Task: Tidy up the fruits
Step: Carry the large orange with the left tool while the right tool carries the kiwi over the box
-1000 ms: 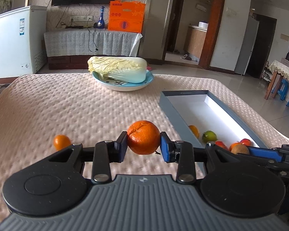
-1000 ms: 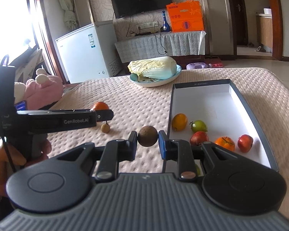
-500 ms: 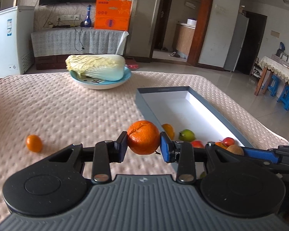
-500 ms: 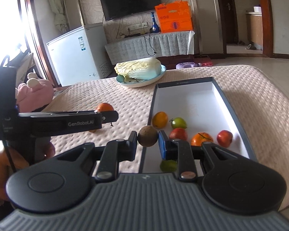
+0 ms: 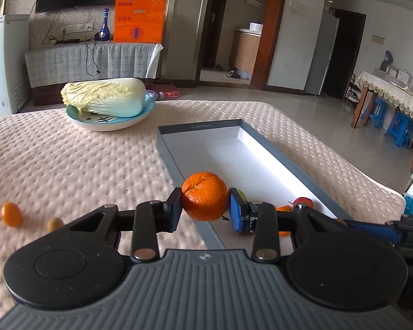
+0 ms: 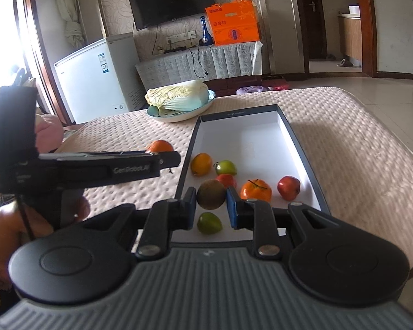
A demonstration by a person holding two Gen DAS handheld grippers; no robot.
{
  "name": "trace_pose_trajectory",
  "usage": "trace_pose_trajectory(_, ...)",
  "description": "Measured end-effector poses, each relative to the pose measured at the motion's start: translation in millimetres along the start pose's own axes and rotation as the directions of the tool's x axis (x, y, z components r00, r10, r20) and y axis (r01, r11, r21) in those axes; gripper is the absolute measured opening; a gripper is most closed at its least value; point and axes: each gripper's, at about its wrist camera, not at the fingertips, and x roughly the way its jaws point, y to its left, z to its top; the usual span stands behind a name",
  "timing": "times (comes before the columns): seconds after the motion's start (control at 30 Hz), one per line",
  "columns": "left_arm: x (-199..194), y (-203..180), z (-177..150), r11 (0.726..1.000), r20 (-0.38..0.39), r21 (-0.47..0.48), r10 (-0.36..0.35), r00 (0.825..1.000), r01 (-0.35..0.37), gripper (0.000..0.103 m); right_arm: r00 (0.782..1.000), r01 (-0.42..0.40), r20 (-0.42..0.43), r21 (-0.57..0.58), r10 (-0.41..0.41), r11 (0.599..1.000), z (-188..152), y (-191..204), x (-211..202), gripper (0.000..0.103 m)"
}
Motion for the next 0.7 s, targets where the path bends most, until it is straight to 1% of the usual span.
trace_pose_trajectory(0.13, 11.6, -6.8, 4.4, 1.000, 0.001, 0.003, -0.018, 1.000, 0.018, 0.041, 1.000, 0.023, -0.007, 0.026, -0.023, 0.999, 0.3, -8.9, 0.5, 0.026)
trace_pose_trajectory(0.27, 33.9, -15.9, 7.3, 0.999, -0.015, 0.021, -0.024, 1.000, 0.024, 0.041, 0.999, 0.050, -0.017, 0.058, -0.049, 0.997, -0.5, -16.2, 3.1, 0.026)
trace_pose_trajectory(0.43, 53.2, -22.2, 10.1, 0.999, -0.027, 0.018, -0.045, 0.999, 0.045, 0.041, 0.999, 0.043, -0.028, 0.055, -0.042, 0.998, -0.9, -17.3, 7.8, 0.026)
trace_pose_trajectory(0.7, 71.0, -31.5, 19.8, 0.996, -0.013, 0.014, -0.084, 0.996, 0.084, 0.041, 0.999, 0.030, -0.042, 0.030, -0.029, 0.999, -1.9, -13.7, 11.2, 0.026)
